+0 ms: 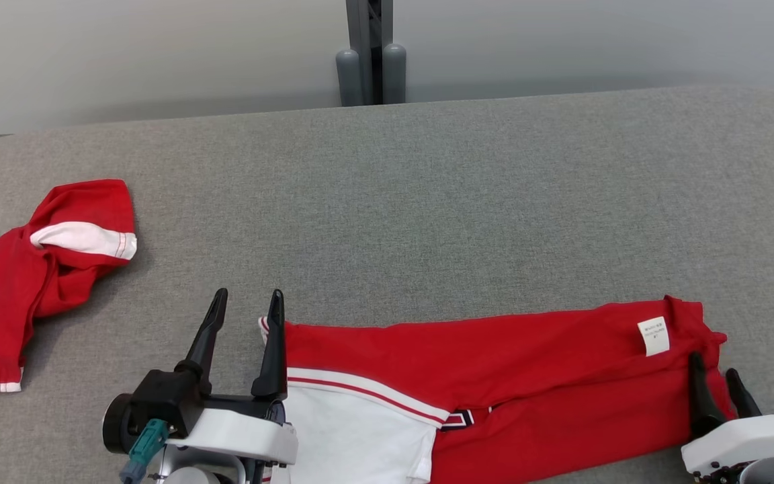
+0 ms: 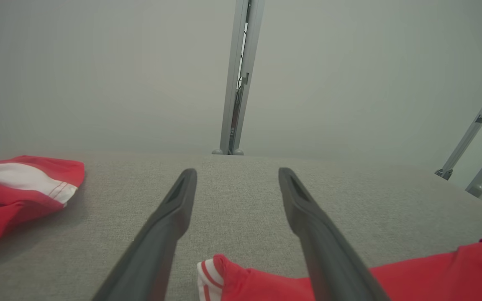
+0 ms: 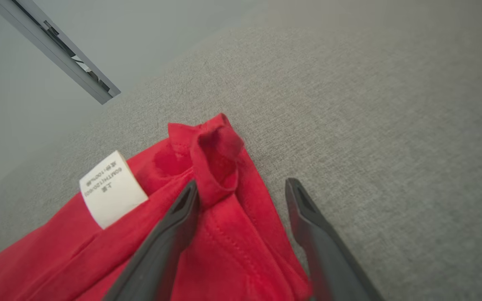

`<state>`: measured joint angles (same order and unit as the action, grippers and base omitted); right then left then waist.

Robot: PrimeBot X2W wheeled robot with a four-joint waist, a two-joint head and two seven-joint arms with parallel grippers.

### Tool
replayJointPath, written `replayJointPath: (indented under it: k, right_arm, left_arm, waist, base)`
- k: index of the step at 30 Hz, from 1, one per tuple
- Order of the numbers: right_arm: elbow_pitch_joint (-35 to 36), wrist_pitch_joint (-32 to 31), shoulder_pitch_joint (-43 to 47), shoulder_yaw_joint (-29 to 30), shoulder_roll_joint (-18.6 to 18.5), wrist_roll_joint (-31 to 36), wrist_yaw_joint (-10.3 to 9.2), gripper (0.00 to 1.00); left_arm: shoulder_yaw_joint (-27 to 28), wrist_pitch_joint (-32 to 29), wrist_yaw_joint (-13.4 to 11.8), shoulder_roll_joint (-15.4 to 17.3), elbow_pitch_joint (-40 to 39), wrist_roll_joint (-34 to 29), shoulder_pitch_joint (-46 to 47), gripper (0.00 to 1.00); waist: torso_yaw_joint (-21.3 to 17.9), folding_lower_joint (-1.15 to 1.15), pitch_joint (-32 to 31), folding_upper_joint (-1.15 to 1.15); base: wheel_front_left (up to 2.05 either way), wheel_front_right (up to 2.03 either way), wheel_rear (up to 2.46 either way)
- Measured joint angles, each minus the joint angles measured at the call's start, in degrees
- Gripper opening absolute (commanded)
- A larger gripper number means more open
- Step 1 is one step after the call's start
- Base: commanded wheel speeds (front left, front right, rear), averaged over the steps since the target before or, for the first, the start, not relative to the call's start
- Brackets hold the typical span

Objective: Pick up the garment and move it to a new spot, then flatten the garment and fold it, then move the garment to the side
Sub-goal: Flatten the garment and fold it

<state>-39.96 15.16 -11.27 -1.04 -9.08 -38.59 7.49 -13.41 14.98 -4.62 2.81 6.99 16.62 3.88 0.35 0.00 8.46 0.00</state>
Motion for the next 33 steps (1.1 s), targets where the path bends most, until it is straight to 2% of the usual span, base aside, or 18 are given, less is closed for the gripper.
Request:
replayJointPath:
  k: [9,19,20,21,22,23,24,33]
  right_arm:
    - [-3.88,0.08,-1.75,-3.33,-0.25,-4.61,0.00,1.00]
    - [-3.50,0.08,-3.71,-7.09,-0.23,-8.33,0.00,1.00]
    - [-3.48,0.08,-3.72,-7.19,-0.27,-8.44,0.00,0.96]
    - [-3.48,0.08,-3.72,-7.24,-0.37,-8.76,0.00,0.48]
    - [-3.50,0.08,-3.72,-7.25,-0.47,-8.88,0.00,0.33]
    - [-3.53,0.08,-3.72,-7.22,-0.56,-8.93,0.00,0.14]
    - [-3.50,0.07,-3.72,-7.10,-0.64,-8.95,0.00,0.00]
    - [-2.80,0.00,-4.71,-4.14,-2.42,-7.65,0.01,0.00]
  left_arm:
    - [-0.08,0.00,0.02,0.00,0.00,-0.51,0.12,1.00]
    - [-0.34,0.00,0.00,0.00,-0.01,-0.93,0.18,1.00]
    - [-0.29,0.00,0.00,0.01,-0.02,-0.98,0.20,1.00]
    - [-0.24,0.00,0.00,-0.01,-0.02,-0.98,0.24,1.00]
    - [-0.19,0.00,0.00,-0.01,-0.02,-0.98,0.26,1.00]
    - [-0.14,0.00,0.00,-0.01,-0.02,-0.98,0.27,1.00]
    - [-0.07,0.00,0.00,-0.01,-0.02,-0.98,0.27,1.00]
    - [0.12,0.00,-0.15,-0.01,0.00,-0.88,0.26,1.00]
  waist:
    - [1.10,0.00,0.00,0.00]
    - [1.76,0.00,0.31,0.00]
    - [1.79,0.00,0.33,0.00]
    - [1.82,0.00,0.32,0.00]
    - [1.85,0.00,0.30,0.00]
    - [1.87,0.00,0.30,0.00]
    - [1.88,0.00,0.30,0.00]
    - [1.61,0.00,-0.06,0.00]
  base:
    - [0.00,0.00,0.00]
    - [0.00,0.00,0.00]
    - [0.00,0.00,0.00]
    - [0.00,0.00,0.00]
    - [0.00,0.00,0.00]
    - [0.00,0.00,0.00]
    - [0.00,0.00,0.00]
    - [0.00,0.00,0.00]
